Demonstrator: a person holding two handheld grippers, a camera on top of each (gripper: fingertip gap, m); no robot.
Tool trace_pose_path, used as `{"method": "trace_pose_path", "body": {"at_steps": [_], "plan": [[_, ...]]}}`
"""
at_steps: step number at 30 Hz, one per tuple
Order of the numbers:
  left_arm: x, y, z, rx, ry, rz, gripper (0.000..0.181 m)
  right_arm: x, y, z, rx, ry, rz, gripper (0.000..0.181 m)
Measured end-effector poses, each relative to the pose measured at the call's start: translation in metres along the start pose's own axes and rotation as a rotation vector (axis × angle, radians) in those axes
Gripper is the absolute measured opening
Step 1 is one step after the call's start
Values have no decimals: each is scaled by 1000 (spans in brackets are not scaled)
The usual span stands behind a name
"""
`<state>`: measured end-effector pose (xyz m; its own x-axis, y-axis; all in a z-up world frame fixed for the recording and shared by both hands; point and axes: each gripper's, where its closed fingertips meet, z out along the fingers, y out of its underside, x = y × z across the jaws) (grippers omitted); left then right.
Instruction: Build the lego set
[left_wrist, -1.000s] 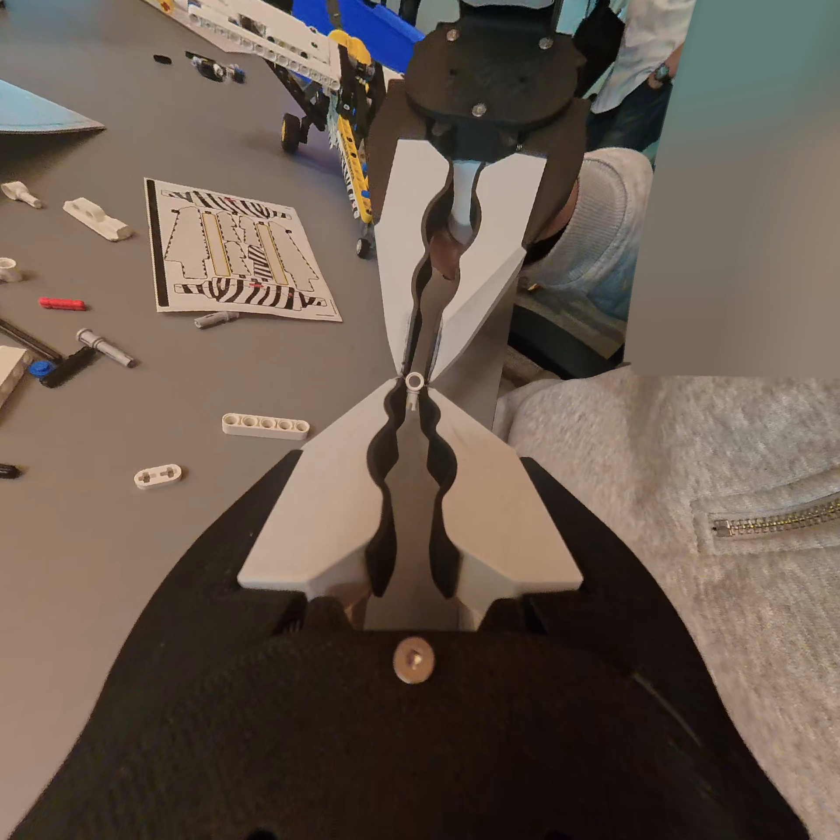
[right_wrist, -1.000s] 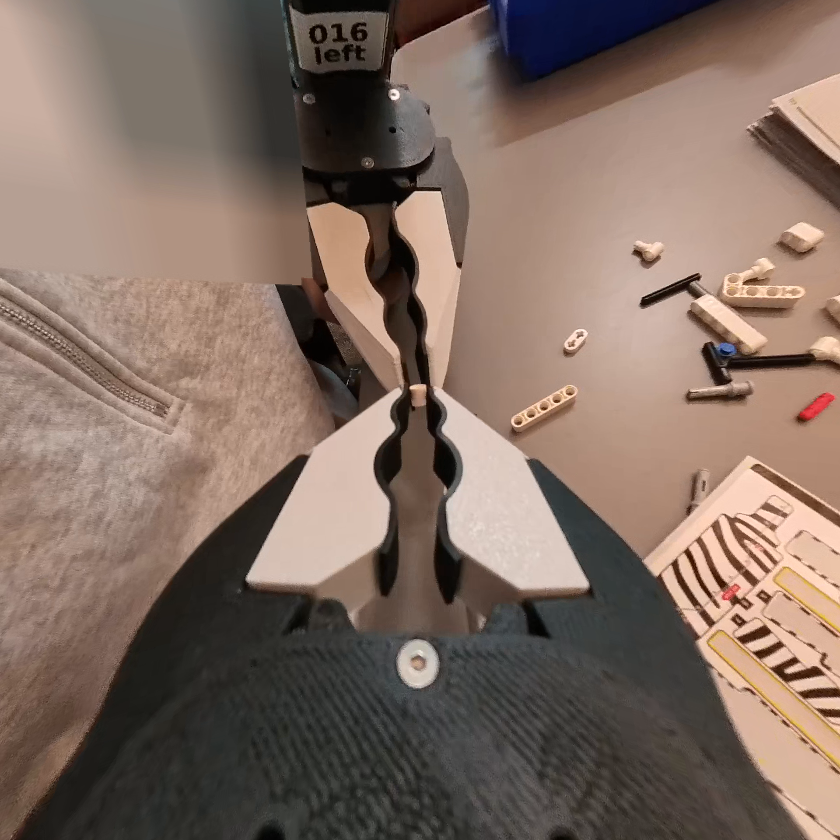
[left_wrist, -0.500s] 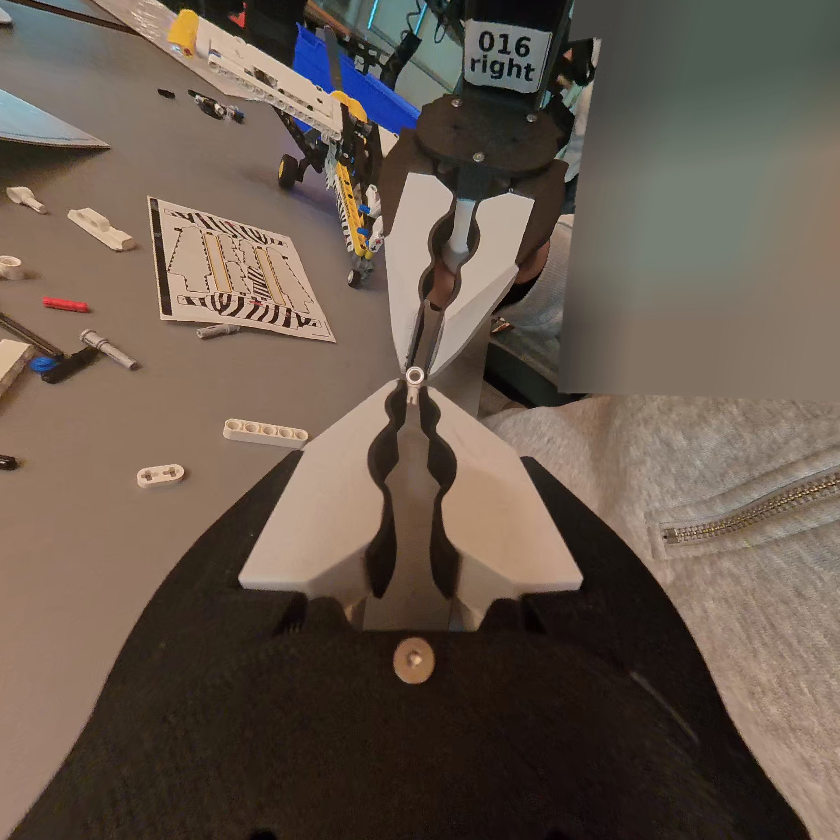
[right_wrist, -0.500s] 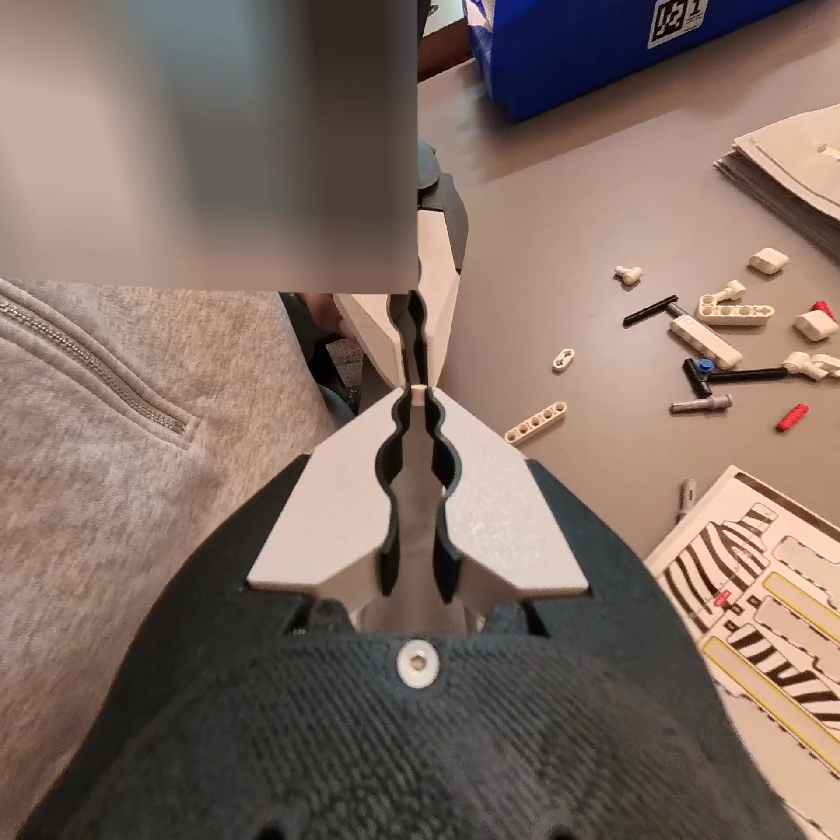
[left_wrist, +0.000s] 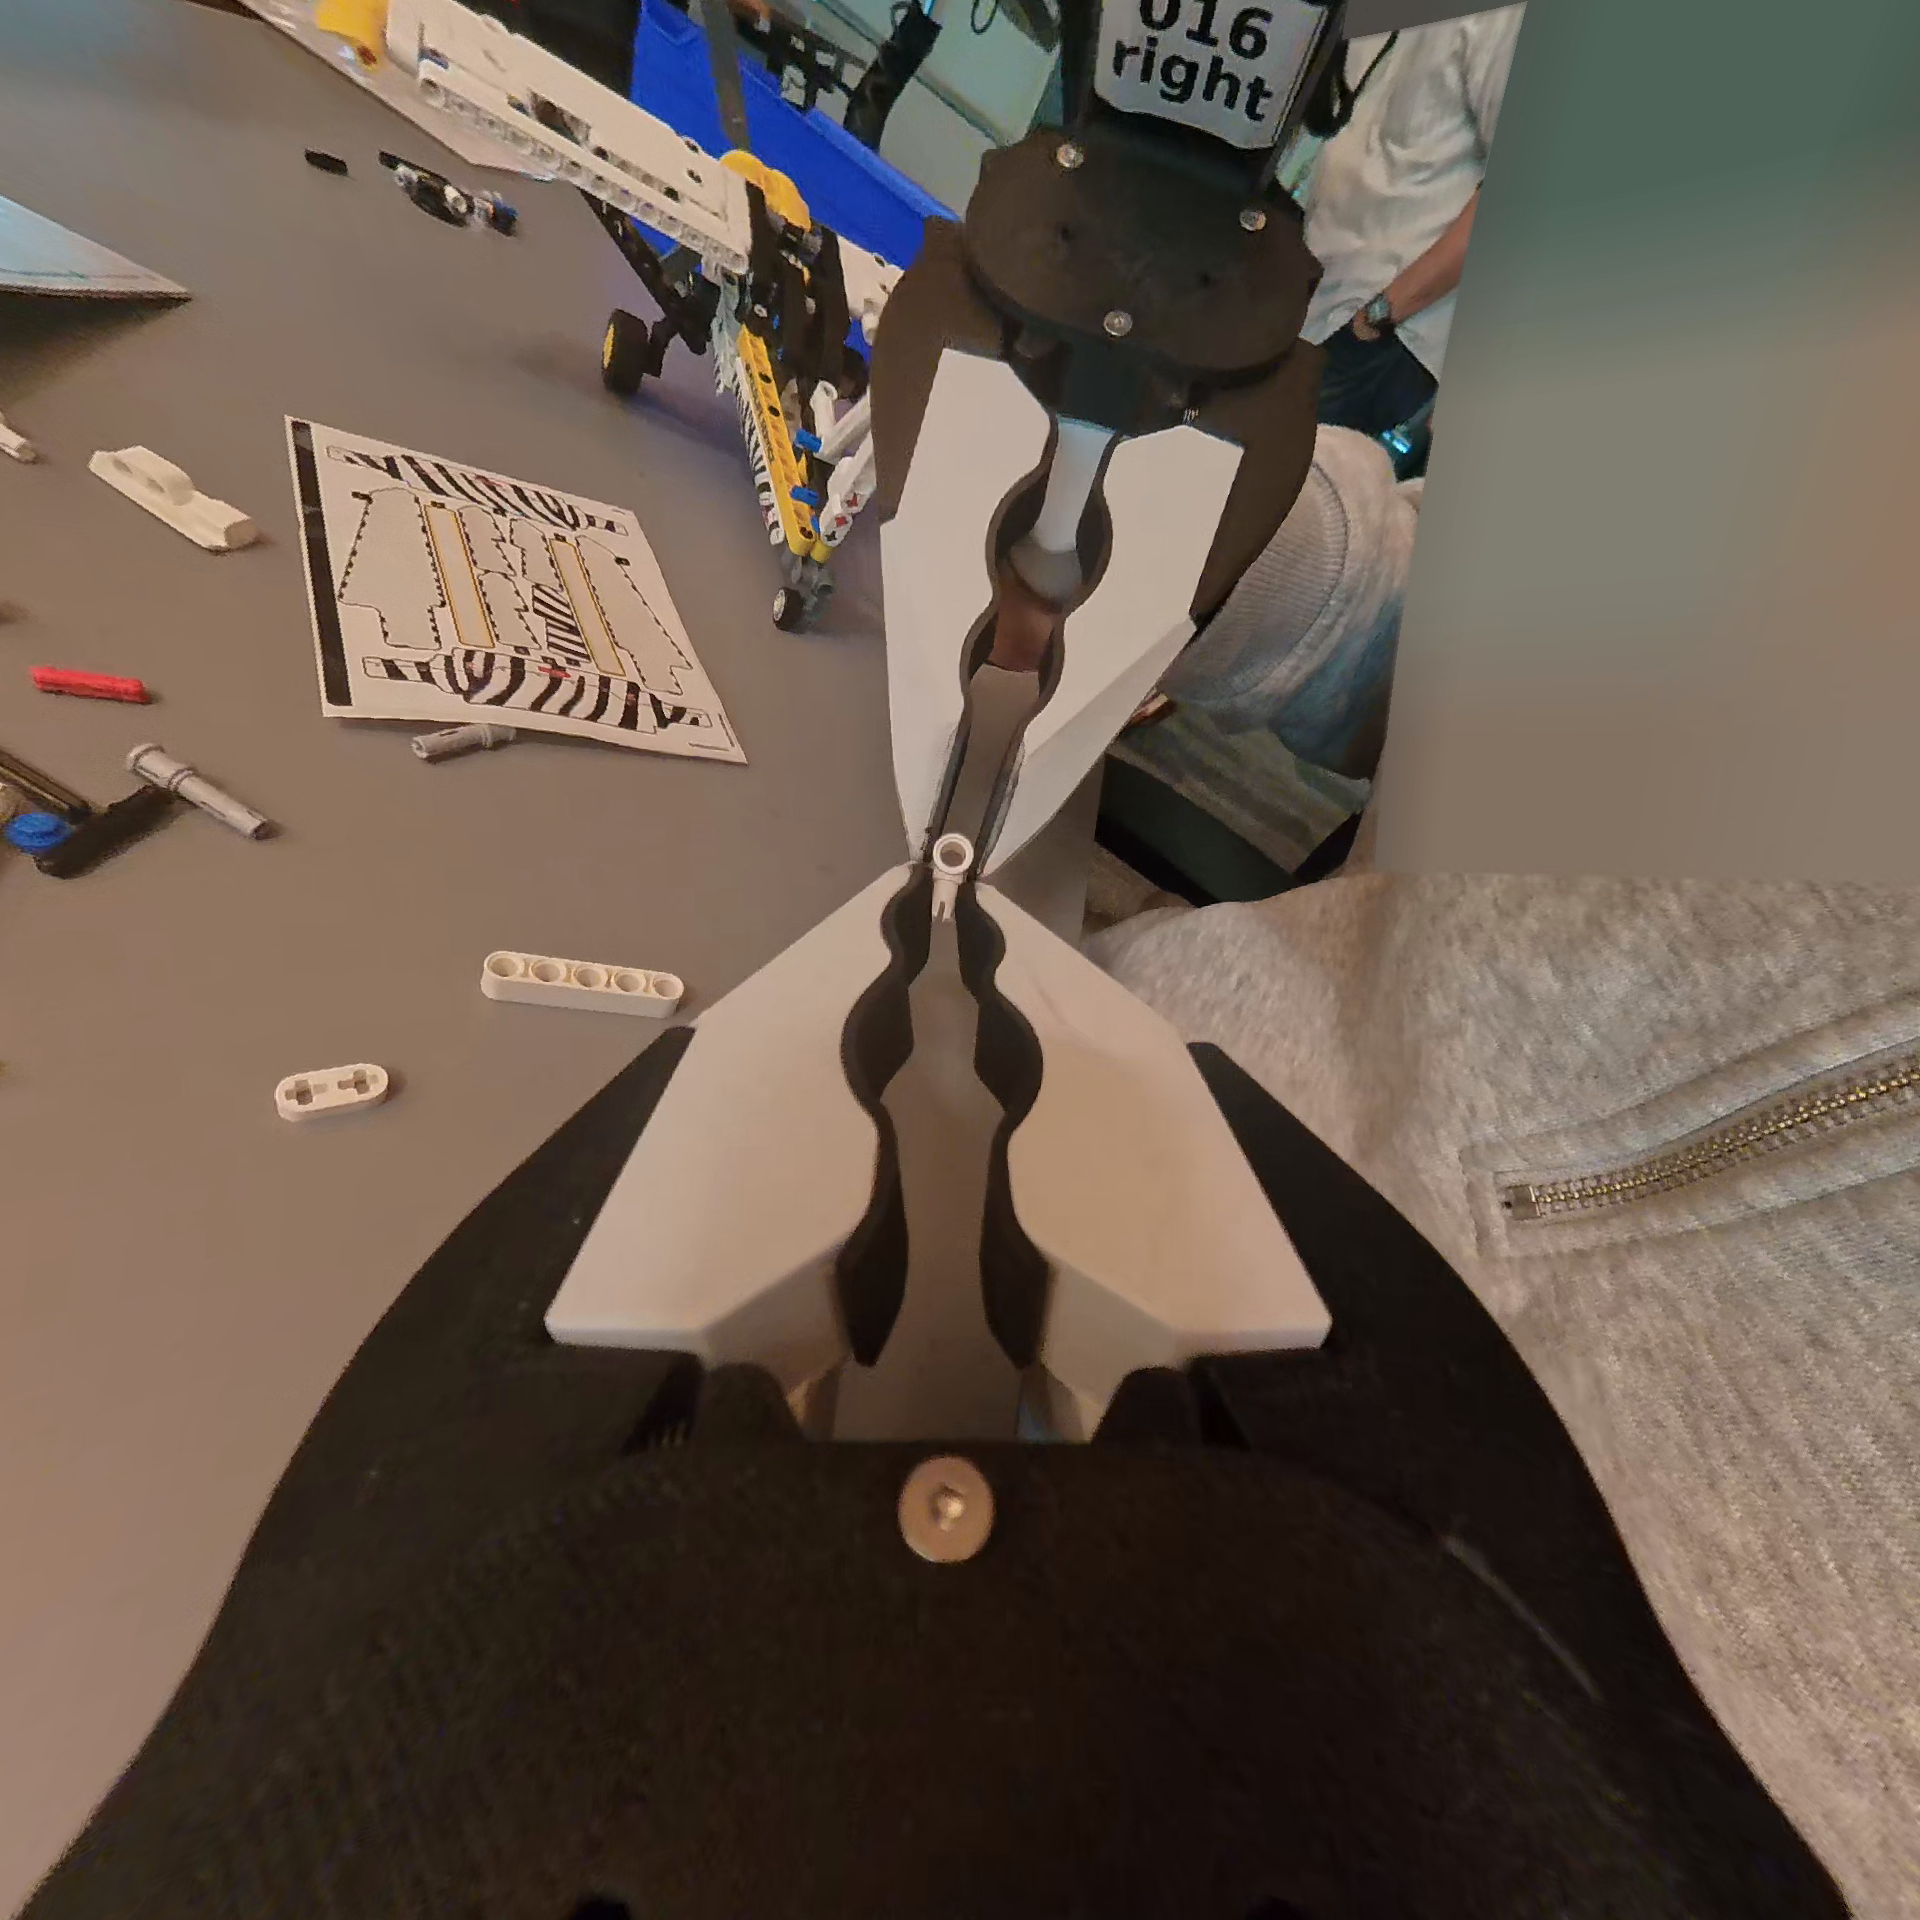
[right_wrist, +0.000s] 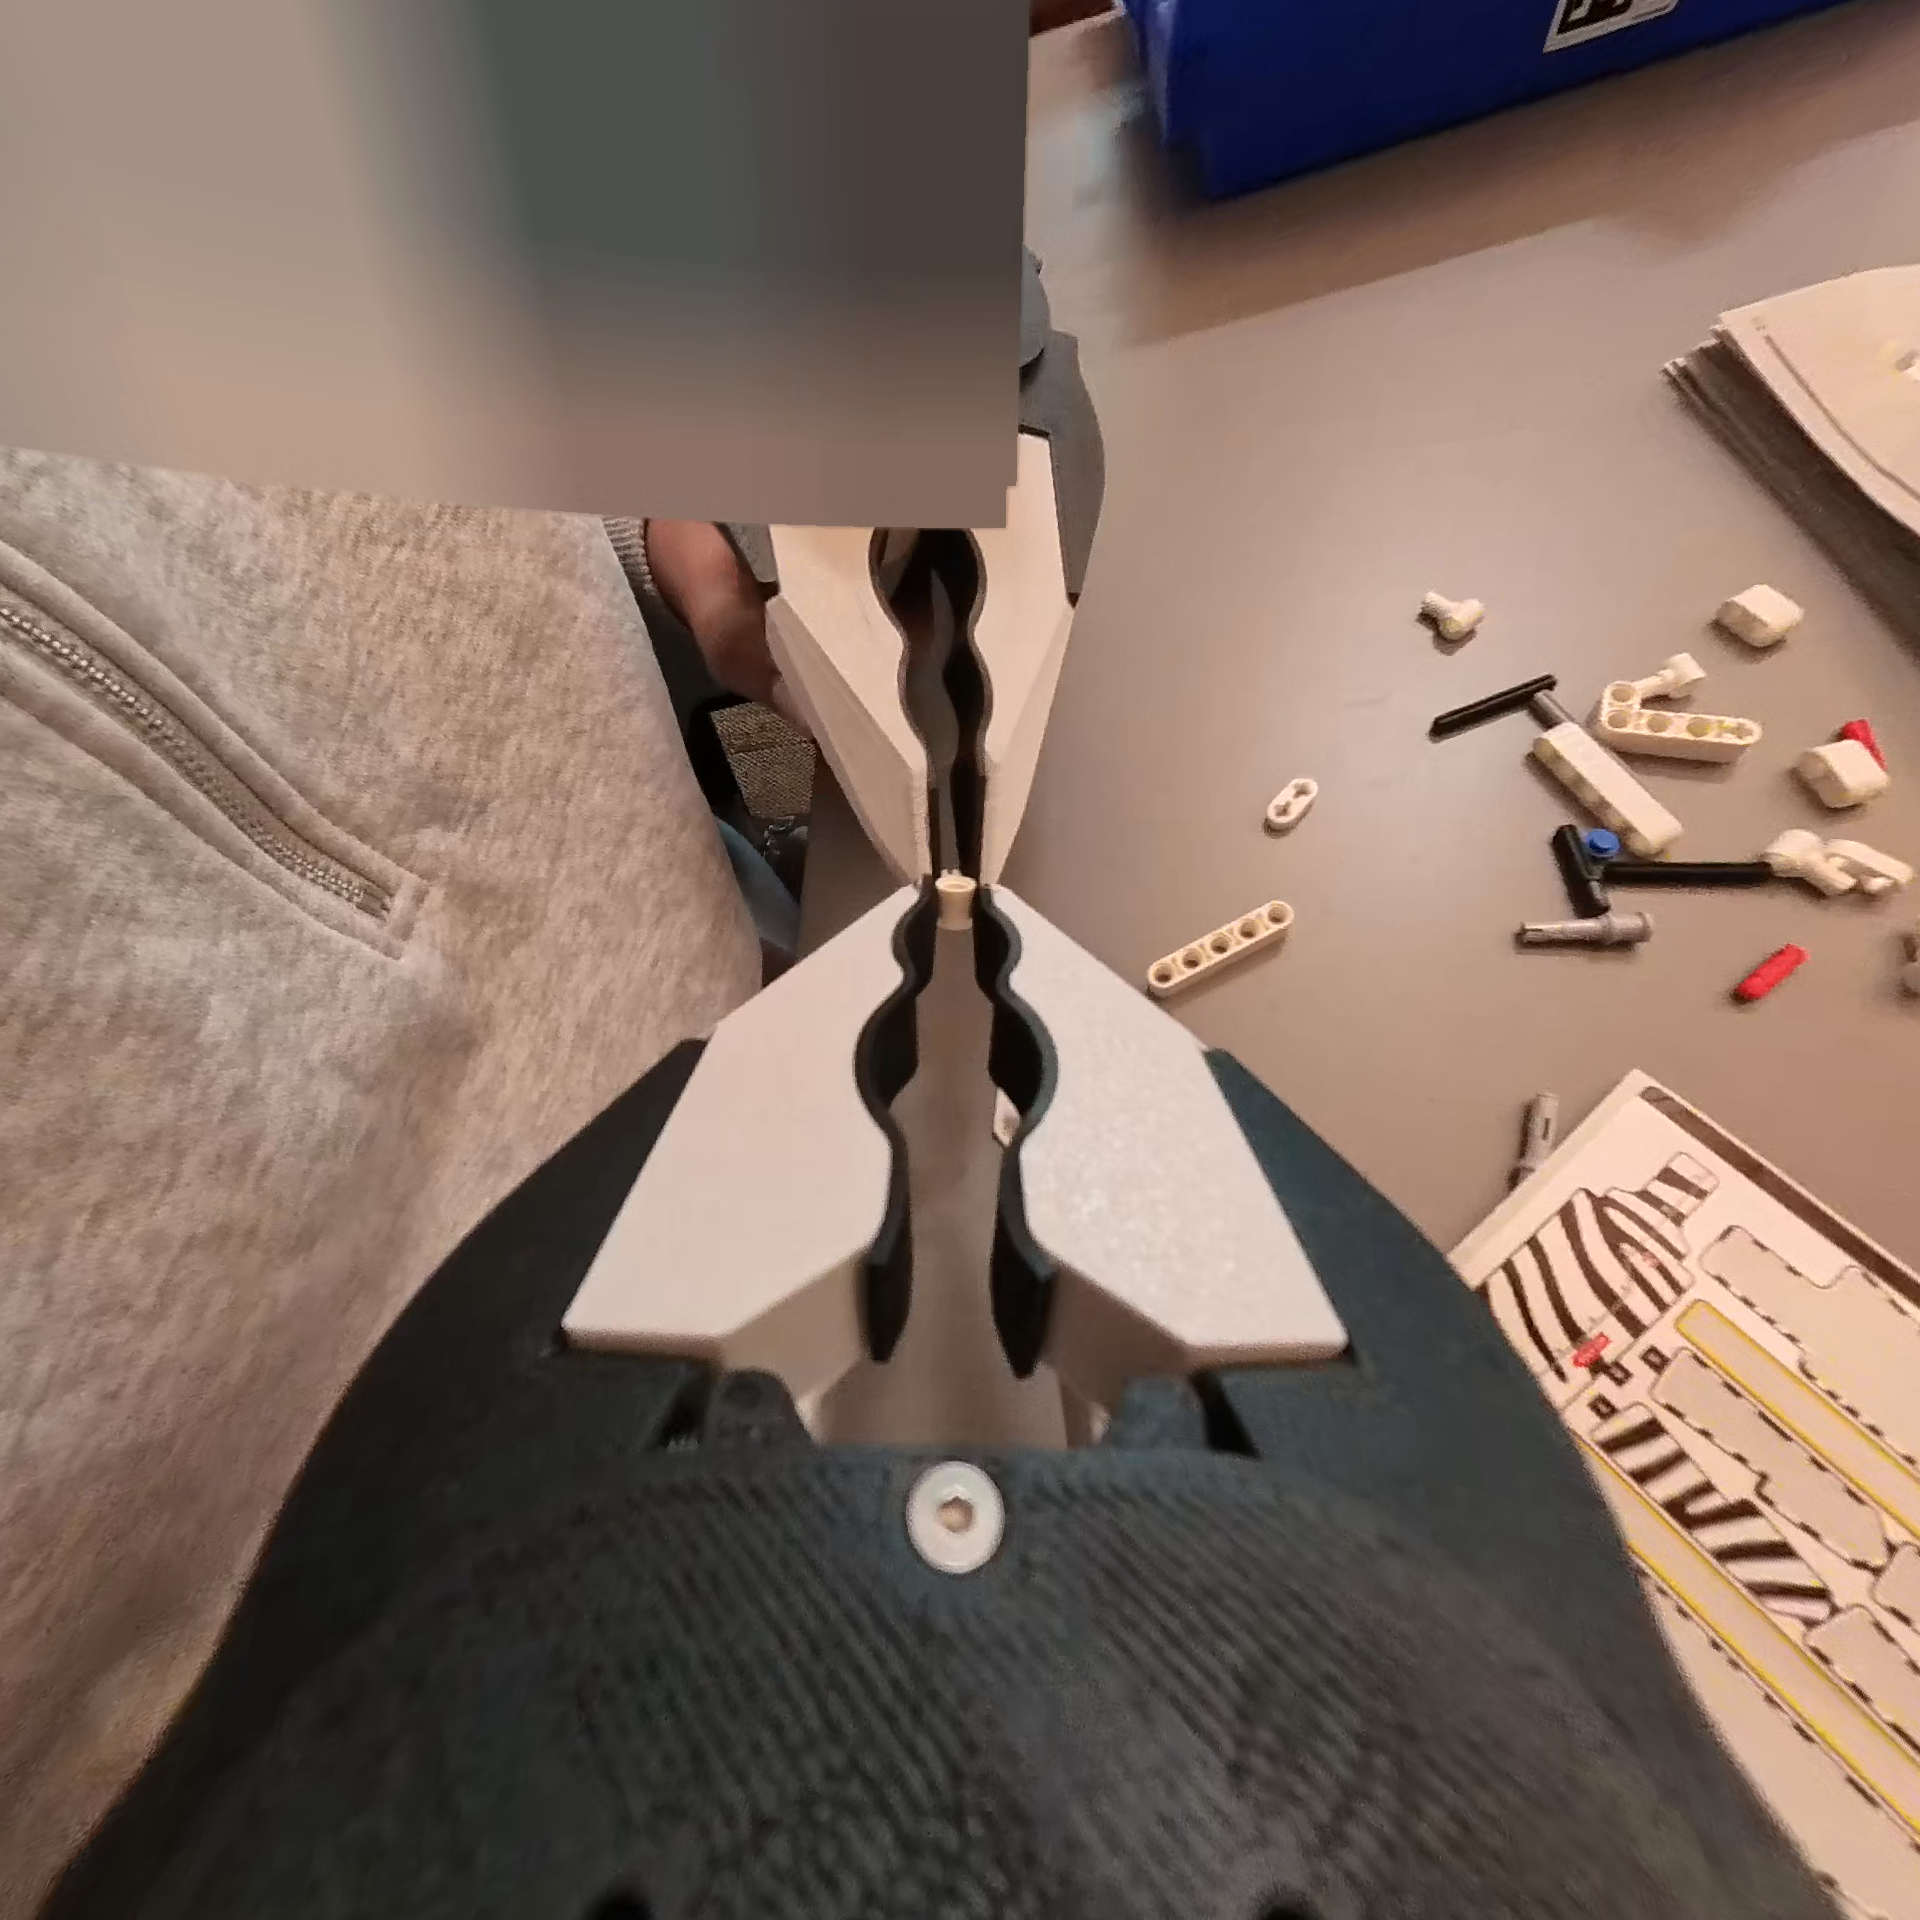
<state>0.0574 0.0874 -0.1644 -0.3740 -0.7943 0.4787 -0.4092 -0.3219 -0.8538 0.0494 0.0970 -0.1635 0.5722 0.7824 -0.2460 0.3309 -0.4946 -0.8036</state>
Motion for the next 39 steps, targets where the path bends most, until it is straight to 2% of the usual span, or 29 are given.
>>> {"method": "trace_pose_path", "body": {"at_steps": [5, 9, 13, 17, 20, 22, 28, 32, 36, 39], "plan": [[-11, 0, -4, -1, -61, -31, 18, 19, 5, -18, -21, 82, 94, 6], [-21, 21, 6, -149, -147, -41, 26, 31, 25, -24, -103, 121, 224, 6], [-30, 42, 15, -306, -245, -3, 27, 28, 43, -14, -197, 70, 343, 5], [-33, 52, 19, -374, -277, 17, 27, 28, 55, -7, -278, 31, 406, 5], [-32, 52, 22, -377, -263, 0, 23, 29, 59, -4, -317, 6, 442, 5], [-33, 54, 23, -391, -263, -2, 13, 29, 63, -2, -347, -3, 447, 5], [-30, 55, 25, -401, -269, 33, 11, 25, 66, 0, -371, -22, 455, 5], [-26, 55, 26, -407, -263, 85, 10, 29, 62, -7, -351, 57, 437, 6], [-20, 47, 26, -355, -248, 141, 9, 35, 79, -14, -425, 203, 387, 6], [-19, 38, 23, -301, -249, 162, 9, 29, 79, -12, -377, 211, 412, 6]]}}
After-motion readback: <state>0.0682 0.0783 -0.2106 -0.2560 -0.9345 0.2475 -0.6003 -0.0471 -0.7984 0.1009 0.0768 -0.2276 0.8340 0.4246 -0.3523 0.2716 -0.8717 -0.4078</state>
